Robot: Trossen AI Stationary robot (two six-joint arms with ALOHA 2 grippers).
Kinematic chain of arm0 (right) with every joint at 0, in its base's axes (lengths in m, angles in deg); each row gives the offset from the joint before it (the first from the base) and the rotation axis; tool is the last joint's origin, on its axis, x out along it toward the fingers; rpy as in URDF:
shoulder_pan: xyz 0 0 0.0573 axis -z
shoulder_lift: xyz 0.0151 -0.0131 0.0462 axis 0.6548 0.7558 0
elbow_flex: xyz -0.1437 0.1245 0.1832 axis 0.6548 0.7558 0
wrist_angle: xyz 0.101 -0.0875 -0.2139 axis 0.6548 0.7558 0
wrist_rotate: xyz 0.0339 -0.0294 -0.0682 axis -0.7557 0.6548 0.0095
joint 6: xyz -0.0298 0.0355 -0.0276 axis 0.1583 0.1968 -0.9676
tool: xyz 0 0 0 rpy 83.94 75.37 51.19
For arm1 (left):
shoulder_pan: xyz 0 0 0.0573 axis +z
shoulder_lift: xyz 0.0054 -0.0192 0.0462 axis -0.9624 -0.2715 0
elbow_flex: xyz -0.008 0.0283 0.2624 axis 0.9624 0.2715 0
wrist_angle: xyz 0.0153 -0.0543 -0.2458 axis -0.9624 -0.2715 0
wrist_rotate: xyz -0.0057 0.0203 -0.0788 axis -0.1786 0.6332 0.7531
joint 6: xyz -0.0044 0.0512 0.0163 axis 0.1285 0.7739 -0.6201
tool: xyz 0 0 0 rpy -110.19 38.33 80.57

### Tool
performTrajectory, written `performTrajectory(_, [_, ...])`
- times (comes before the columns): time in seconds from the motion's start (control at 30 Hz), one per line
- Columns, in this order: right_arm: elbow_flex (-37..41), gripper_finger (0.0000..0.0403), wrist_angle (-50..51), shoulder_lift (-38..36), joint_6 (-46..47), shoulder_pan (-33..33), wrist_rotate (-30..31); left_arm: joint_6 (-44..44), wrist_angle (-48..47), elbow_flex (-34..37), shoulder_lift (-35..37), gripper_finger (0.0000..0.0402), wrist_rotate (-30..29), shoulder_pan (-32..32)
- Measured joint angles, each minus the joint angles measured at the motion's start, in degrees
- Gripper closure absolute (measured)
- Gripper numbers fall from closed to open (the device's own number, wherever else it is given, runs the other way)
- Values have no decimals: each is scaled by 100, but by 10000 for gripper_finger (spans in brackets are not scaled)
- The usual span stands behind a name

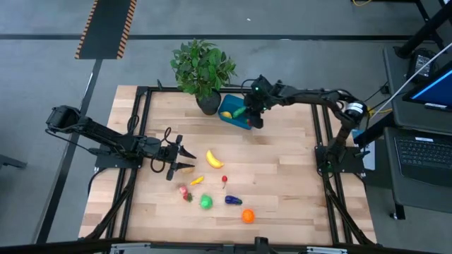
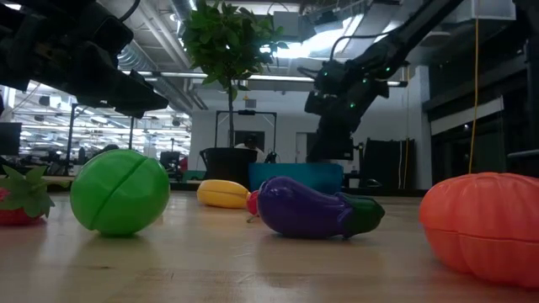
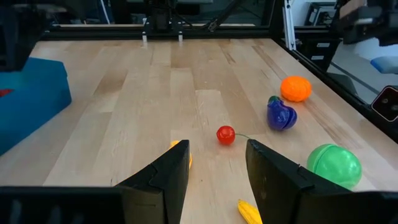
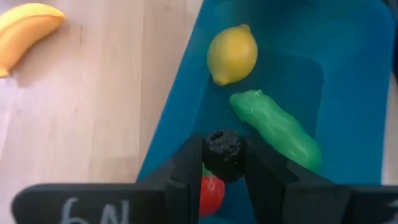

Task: Pick and placing Produce into tupperware
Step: Put the black raspberry into the blue container, then put the brown potato into the blue container

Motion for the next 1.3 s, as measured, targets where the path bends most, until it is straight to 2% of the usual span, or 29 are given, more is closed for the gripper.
performTrajectory(0.17, [-255, 307, -35, 345, 5, 0, -284, 2, -2, 0, 1, 250, -1, 0])
performTrajectory(0.37, [-371, 307, 31, 578, 7, -2, -298, 2, -12, 0, 2, 250, 0, 0])
performTrajectory(0.63, [-375, 284, 96, 616, 28, -2, -335, 20, -22, 0, 2, 250, 0, 0])
performTrajectory(1.07, [-375, 277, 34, 616, 175, -59, -334, 20, -22, 0, 1, 250, 0, 0])
performTrajectory(1.3, [-375, 231, -19, 616, 177, -120, -197, 22, -22, 0, 1, 250, 0, 0])
